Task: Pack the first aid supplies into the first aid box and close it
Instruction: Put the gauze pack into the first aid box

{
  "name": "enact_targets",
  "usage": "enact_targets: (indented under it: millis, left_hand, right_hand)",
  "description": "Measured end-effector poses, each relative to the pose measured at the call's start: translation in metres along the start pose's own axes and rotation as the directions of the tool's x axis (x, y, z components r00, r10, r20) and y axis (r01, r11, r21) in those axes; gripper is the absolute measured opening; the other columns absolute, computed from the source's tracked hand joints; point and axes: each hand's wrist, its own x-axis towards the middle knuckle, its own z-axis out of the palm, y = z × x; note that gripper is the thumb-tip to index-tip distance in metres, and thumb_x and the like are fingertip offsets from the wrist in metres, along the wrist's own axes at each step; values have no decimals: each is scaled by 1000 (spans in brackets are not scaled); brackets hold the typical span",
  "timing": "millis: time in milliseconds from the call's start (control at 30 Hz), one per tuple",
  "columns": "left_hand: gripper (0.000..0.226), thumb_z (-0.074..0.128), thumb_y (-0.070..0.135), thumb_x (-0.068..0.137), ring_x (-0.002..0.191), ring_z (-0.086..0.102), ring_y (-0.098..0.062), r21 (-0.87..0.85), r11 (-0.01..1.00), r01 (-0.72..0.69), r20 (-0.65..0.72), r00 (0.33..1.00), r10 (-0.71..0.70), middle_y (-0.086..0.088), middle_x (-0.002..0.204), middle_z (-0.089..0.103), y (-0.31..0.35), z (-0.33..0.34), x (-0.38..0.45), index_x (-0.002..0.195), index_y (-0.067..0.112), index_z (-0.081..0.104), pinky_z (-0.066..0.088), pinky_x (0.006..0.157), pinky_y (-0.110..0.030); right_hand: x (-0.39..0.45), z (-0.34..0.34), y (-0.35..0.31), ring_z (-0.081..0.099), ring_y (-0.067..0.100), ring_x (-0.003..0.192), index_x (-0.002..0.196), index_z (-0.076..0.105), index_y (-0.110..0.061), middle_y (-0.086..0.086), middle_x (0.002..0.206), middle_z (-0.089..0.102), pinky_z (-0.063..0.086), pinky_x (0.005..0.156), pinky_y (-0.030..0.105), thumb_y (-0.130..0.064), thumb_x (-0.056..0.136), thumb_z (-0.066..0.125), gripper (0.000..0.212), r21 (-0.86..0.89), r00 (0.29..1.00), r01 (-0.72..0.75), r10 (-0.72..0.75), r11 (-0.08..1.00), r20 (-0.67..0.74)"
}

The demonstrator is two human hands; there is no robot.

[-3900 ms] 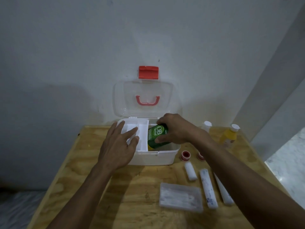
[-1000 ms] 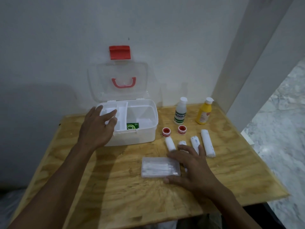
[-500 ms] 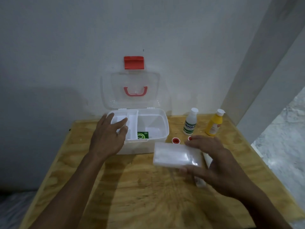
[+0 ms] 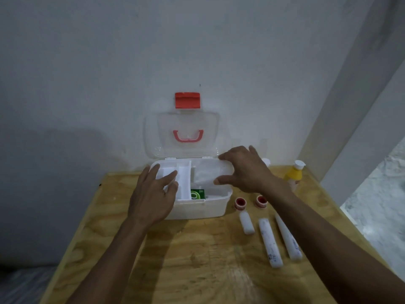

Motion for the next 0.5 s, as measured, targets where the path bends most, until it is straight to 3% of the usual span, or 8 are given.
enact_targets:
  millis: [167, 333, 500]
  left_hand:
    - [42, 41, 46, 96, 148, 13, -20, 11, 1000, 2, -5, 1000, -1, 1, 159, 26, 0, 1, 2, 136, 38, 51, 22, 115, -44]
    - [54, 30, 56, 89, 148, 14, -20, 1, 1000, 7, 4, 1000, -7, 3, 159, 25, -1, 1, 2, 135, 39, 51, 23, 115, -46]
    - [43, 40, 48, 95, 148, 13, -20, 10, 1000, 7, 9, 1000, -7, 3, 159, 24, -2, 2, 2, 136, 39, 51, 22, 115, -46]
  right_hand:
    - [11, 10, -9, 38, 22, 133, 138, 50, -21, 4, 139, 53, 10, 117, 50, -58, 79, 69, 73, -64, 999, 33, -31, 997, 32]
    - [16, 21, -17, 41, 22, 124, 135, 53, -22, 2, 134, 58, 22, 108, 44, -60, 77, 69, 71, -117, 997, 75, -71, 990, 33]
    - [22, 25, -23, 44, 23, 116, 133, 55, -21, 3, 127, 61, 30, 98, 41, -60, 77, 71, 70, -103, 996, 72, -65, 992, 68]
